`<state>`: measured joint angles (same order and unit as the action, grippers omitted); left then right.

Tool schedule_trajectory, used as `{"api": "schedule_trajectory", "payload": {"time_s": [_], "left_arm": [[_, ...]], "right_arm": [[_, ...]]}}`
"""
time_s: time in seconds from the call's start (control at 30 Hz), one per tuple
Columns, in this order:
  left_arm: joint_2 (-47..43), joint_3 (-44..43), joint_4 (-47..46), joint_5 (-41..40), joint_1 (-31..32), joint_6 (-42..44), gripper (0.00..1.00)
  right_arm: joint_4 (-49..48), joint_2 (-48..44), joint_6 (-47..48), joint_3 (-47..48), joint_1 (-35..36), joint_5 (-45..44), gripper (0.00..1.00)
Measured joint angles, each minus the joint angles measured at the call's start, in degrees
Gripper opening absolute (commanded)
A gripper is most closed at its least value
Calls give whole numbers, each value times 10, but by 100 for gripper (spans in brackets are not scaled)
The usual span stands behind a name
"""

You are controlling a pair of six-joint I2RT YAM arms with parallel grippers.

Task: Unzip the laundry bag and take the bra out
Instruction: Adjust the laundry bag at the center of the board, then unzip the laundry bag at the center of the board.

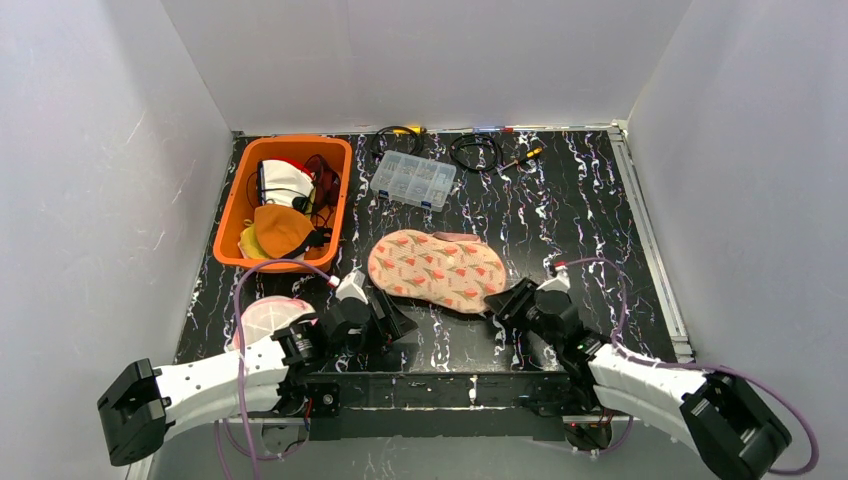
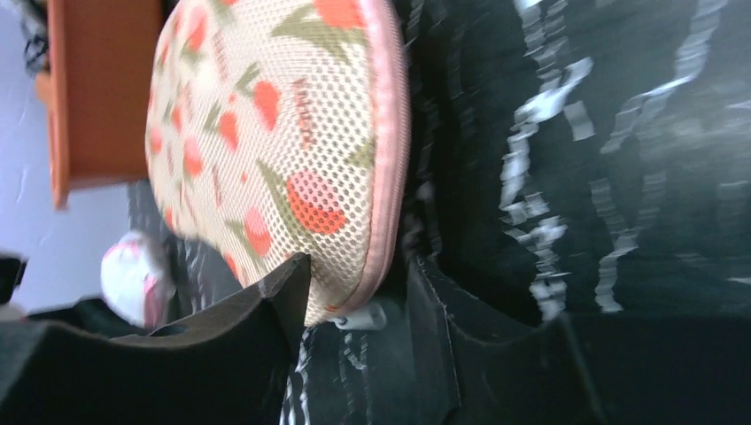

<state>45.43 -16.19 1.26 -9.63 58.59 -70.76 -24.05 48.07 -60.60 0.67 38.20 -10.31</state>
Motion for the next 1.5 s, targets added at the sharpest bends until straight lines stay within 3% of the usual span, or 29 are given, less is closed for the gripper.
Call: {"api": "schedule_trajectory", "payload": {"time_s": [0.2,0.3,0.5,0.67,0.8,0.93,1.1,1.17,1.3,1.43,1.5], "left_arm": [[-5,9,-6,-15,0,-15,74],[-17,8,1,-18,0,-19,73],[-40,17,10,-24,1,-24,73],[-40,18,18,-24,0,-24,74],[-39,18,18,-24,1,-24,73],[-39,18,19,-24,1,-24,73],[-42,18,23,-26,1,-24,75],[-42,18,25,-30,1,-24,79],[-39,17,37,-38,1,-30,94],[-13,-1,57,-47,1,-46,95],[1,-15,63,-48,1,-54,95]], "right_arm": [[-30,42,-31,19,103,-17,90],[15,3,-26,34,109,-40,96],[76,-96,17,34,84,-50,96],[32,0,47,32,17,43,92],[-65,91,53,38,-7,113,89],[-128,163,51,49,-7,155,78],[-178,231,23,59,-7,175,52],[-186,246,8,59,-7,178,42],[-198,248,-24,57,-7,179,26],[-183,200,-57,50,-7,175,5],[-169,165,-72,50,-7,171,1]]}}
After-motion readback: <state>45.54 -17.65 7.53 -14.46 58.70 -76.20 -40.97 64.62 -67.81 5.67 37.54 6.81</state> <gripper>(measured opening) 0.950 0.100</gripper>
